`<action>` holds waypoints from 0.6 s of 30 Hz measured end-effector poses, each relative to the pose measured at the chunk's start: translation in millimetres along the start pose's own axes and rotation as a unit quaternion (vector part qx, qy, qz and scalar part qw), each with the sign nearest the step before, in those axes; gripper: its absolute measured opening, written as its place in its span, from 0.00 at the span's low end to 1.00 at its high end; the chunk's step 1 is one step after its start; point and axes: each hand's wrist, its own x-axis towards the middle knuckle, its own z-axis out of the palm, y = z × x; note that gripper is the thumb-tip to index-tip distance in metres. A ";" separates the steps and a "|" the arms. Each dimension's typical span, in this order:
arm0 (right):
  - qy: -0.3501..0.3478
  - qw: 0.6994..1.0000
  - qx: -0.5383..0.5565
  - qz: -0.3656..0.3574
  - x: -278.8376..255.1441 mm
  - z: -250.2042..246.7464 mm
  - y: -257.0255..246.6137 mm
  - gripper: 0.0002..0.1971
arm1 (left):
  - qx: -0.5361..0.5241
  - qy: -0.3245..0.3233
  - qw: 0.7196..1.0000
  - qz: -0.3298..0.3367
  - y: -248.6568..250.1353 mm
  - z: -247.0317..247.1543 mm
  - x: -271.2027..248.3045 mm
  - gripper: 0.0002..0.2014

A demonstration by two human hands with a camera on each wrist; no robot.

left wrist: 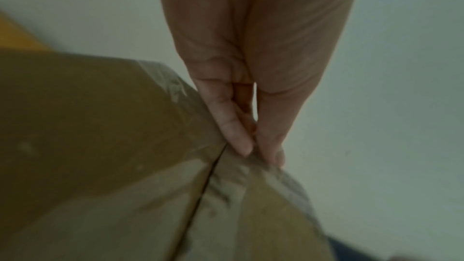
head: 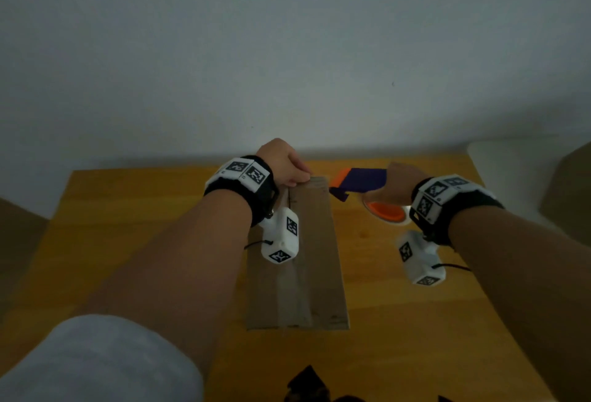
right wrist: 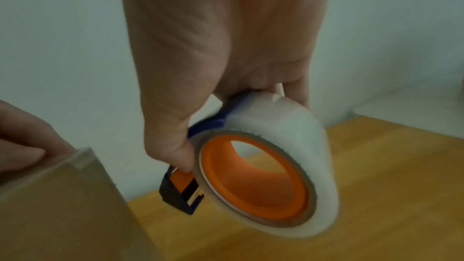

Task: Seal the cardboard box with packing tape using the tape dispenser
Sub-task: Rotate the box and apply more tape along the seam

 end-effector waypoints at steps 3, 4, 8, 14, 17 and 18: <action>-0.008 1.000 0.008 0.005 2.1 14.0 5.1 0.23 | -0.027 0.037 0.999 0.020 -3.5 -7.9 -4.7 0.05; -0.003 1.000 -0.015 0.005 2.6 18.4 5.4 0.25 | -0.015 0.058 0.998 0.027 -5.4 -11.7 -5.9 0.05; 0.025 0.996 -0.083 -0.004 -0.2 30.2 -0.2 0.23 | 0.058 0.087 0.994 0.032 -15.7 -19.8 -9.4 0.07; -0.061 0.993 -0.096 0.024 0.1 43.2 -10.6 0.22 | 0.061 0.111 0.991 0.029 -24.7 -16.8 -15.1 0.04; -0.085 0.990 -0.108 -0.001 -6.2 47.0 -12.8 0.10 | 0.071 0.110 0.991 0.036 -25.9 -15.9 -16.1 0.04; -0.091 0.990 -0.112 -0.002 -5.9 48.7 -12.3 0.09 | 0.081 0.110 0.990 0.041 -25.9 -15.7 -16.9 0.04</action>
